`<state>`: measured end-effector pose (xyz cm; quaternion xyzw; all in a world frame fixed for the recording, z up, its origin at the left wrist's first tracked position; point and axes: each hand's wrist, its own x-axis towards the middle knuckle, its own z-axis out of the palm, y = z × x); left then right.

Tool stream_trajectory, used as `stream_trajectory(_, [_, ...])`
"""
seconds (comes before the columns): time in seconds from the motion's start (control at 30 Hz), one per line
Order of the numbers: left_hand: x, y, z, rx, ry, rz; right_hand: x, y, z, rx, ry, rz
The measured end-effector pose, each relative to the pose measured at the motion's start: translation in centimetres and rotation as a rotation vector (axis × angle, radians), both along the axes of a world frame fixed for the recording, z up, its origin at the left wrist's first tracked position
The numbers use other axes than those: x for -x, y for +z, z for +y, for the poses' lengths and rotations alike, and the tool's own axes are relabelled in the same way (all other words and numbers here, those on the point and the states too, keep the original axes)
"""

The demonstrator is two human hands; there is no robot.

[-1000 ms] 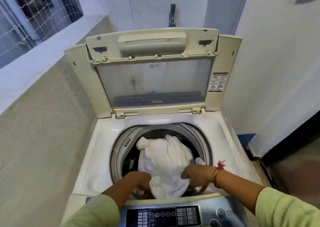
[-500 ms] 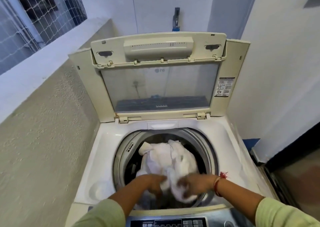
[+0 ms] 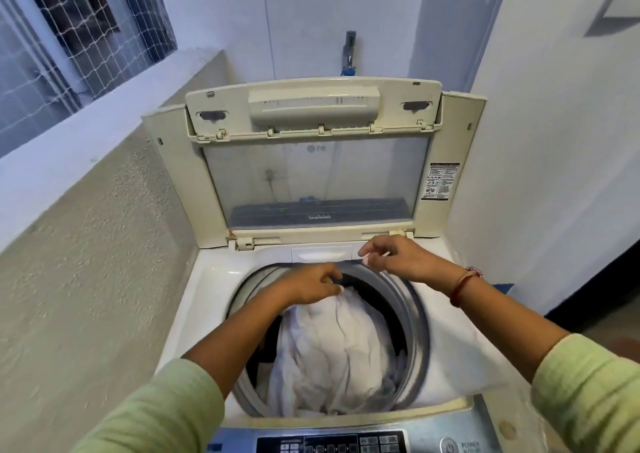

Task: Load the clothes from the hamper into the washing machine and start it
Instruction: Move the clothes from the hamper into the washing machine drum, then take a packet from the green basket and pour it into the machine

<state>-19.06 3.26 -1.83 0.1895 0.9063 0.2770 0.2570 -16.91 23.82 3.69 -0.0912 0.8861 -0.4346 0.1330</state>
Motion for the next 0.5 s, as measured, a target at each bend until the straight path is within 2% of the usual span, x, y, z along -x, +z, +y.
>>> stream_trajectory(0.07, [-0.8,0.4,0.3,0.108,-0.108,-0.158,-0.8,-0.2,0.2,-0.019,0.063,-0.104])
stream_trajectory(0.17, [-1.7,0.1,0.3,0.233,-0.134,-0.419,-1.9,-0.6,0.4,-0.054,0.096,-0.203])
stream_trajectory(0.23, [-2.0,0.0,-0.1,0.282,-0.145,-0.387,-2.2,-0.7,0.6,-0.05,0.079,-0.189])
stream_trajectory(0.3, [-1.8,0.3,-0.4,0.264,-0.143,-0.181,-2.2,-0.5,0.9,-0.044,0.041,-0.102])
stream_trajectory(0.43, [-1.6,3.2,-0.5,0.084,0.052,0.512,-1.4,1.0,1.2,-0.003,-0.1,0.209])
stream_trajectory(0.5, [-1.2,5.2,-0.3,0.001,0.144,0.744,-0.9,2.3,1.1,0.01,-0.145,0.318])
